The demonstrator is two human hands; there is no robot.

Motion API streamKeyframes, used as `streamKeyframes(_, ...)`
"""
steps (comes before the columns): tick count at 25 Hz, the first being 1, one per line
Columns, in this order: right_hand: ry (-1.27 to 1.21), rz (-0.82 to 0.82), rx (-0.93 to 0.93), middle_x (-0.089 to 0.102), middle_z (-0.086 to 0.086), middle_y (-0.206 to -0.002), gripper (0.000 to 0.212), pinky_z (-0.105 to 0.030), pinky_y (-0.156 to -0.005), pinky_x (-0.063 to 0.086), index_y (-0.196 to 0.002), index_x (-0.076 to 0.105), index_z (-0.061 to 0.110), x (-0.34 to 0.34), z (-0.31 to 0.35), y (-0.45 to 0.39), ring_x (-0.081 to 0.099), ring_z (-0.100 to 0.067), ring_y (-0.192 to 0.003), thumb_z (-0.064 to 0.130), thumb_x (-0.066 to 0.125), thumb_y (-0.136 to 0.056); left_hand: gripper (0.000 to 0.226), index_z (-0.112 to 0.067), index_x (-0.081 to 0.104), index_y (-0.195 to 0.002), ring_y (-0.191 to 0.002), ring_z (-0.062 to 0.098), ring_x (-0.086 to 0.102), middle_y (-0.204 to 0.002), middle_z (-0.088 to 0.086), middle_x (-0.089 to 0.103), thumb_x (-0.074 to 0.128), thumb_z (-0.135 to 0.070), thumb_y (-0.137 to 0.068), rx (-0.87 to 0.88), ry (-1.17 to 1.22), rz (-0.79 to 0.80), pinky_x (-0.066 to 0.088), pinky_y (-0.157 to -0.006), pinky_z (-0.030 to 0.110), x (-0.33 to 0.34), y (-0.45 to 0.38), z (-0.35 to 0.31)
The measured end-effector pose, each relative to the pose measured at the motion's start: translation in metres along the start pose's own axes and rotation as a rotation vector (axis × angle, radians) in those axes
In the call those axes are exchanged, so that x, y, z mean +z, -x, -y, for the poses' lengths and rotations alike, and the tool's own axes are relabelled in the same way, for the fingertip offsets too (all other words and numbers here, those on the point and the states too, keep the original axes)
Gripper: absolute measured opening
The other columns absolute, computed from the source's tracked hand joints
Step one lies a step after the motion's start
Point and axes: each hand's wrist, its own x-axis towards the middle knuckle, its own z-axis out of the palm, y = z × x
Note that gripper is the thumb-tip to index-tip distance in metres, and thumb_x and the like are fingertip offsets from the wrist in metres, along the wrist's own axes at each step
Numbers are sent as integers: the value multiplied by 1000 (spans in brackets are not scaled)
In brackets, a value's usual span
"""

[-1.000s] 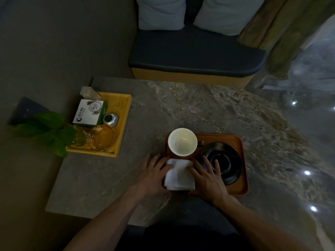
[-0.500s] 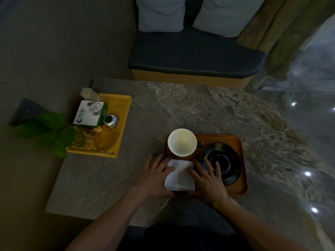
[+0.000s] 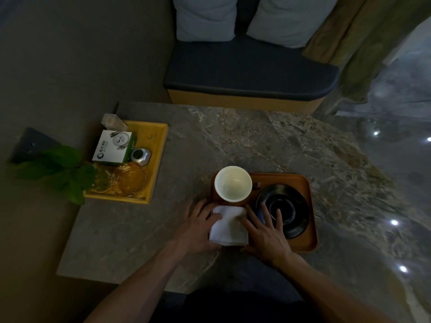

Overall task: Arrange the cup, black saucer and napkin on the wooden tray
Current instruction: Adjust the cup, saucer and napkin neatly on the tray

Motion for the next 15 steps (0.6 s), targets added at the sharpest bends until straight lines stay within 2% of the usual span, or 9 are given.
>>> streamKeyframes(3, 7, 38, 1, -23, 2, -160, 92, -67, -100, -27, -150, -9, 39, 0, -1, 1, -39, -37, -135, 68, 48, -84, 85, -32, 38, -141, -145, 30, 13, -156, 4, 29, 61, -74, -70, -24, -5, 16, 2, -118, 56, -2, 0, -1)
streamKeyframes(5, 12, 42, 5, -24, 2, -160, 92, -67, -99, -27, -150, -10, 39, -1, 0, 1, -39, -38, -135, 69, 47, -84, 86, -33, 37, -142, -145, 29, 11, -157, 3, 26, 61, -74, -71, -25, -19, 34, 1, -118, 55, -4, -1, -1)
streamKeyframes(8, -8, 0, 2, -17, 2, -162, 89, -66, -101, -27, -150, -3, 40, -2, -3, 2, -36, -36, -137, 74, 42, -81, 88, -31, 38, -142, -145, 30, 11, -156, 3, 26, 61, -75, -69, -6, -1, 13, 0, -118, 55, -6, 1, -1)
streamKeyframes(11, -24, -53, -1, -5, 2, -164, 83, -64, -104, -25, -149, 8, 40, -3, -6, 5, -31, -34, -139, 77, 32, -79, 82, -28, 46, -136, -143, 33, 20, -153, 7, 34, 62, -74, -69, 30, 30, -71, 10, -116, 59, -6, 6, 1)
streamKeyframes(15, -27, -58, -16, 1, 2, -164, 80, -63, -103, -27, -149, 11, 40, -3, -5, 3, -31, -33, -138, 74, 40, -83, 72, -29, 50, -130, -140, 37, 28, -149, 10, 41, 64, -68, -71, 48, 8, -103, 15, -113, 63, -8, 8, 0)
